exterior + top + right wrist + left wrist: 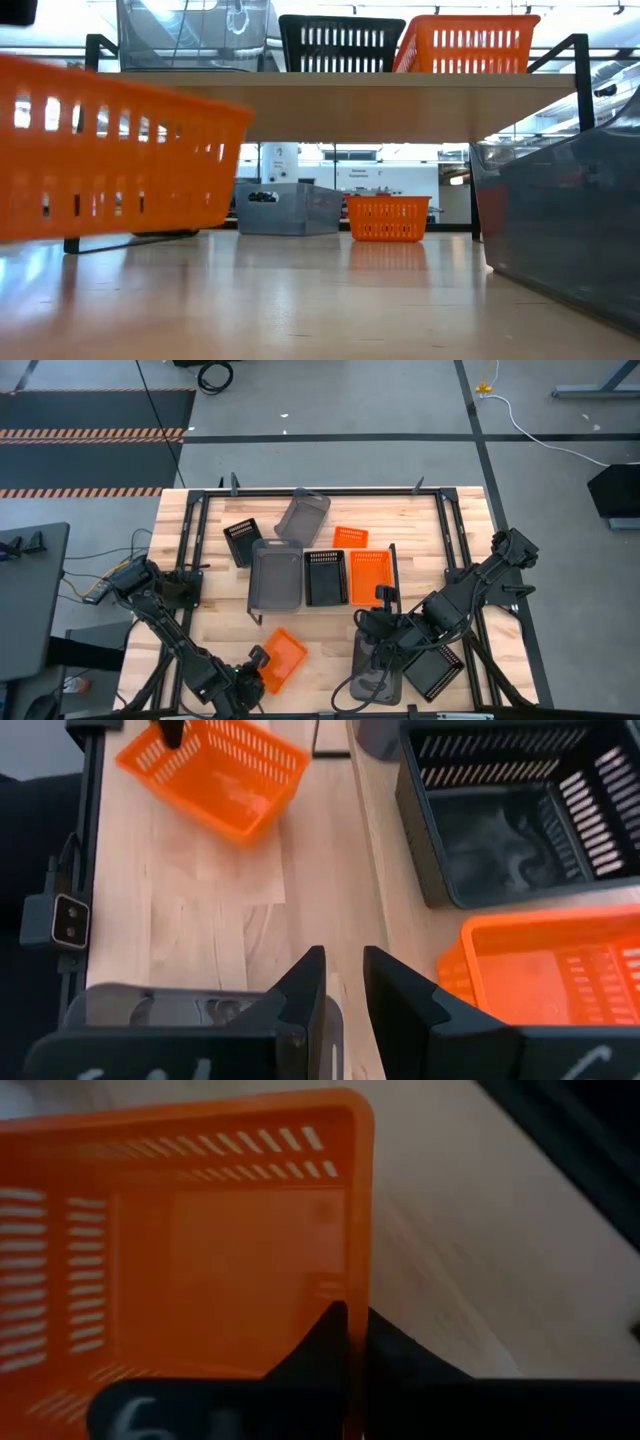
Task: Stack baskets on shelf by color
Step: Stack the bottom orange bin on top of the orange bin on the shelf
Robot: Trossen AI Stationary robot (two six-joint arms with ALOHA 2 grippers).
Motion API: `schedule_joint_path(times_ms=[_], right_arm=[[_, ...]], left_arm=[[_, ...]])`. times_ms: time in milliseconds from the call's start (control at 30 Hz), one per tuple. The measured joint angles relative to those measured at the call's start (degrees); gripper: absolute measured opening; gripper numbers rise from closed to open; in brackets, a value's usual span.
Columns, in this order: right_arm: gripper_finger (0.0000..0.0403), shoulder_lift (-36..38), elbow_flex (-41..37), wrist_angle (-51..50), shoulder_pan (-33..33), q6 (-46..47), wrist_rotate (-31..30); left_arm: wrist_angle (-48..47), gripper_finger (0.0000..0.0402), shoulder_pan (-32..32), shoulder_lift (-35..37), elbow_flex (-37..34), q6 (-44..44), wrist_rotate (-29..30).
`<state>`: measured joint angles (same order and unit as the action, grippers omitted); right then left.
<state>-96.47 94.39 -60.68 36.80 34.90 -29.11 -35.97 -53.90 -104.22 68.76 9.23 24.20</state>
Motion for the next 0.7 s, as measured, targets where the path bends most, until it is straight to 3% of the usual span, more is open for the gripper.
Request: schedule_joint_path(times_ms=[100,233,467,700], right_arm=[[0.0078,0.0,0.0,2.5,0.0,-3.2,0.1],[0.0078,0.0,0.0,6.9,0.2,-14.8,1.9],[0.0078,0.0,0.0,13.6,0.2,-40.9,13.4],[0.0078,-2.9,0.0,17.4,0.3,-50.9,20.0]], left_arm=[[0.0,0.0006,0.4,0.0,1.8,-2.9,0.1],[0.1,0.0006,0.5,0.0,5.2,-9.8,0.3],[0.5,0.0006,0.8,0.0,12.4,-20.4,0.5],[2.9,0.0006,3.2,0.1,18.0,-30.5,-8.5]])
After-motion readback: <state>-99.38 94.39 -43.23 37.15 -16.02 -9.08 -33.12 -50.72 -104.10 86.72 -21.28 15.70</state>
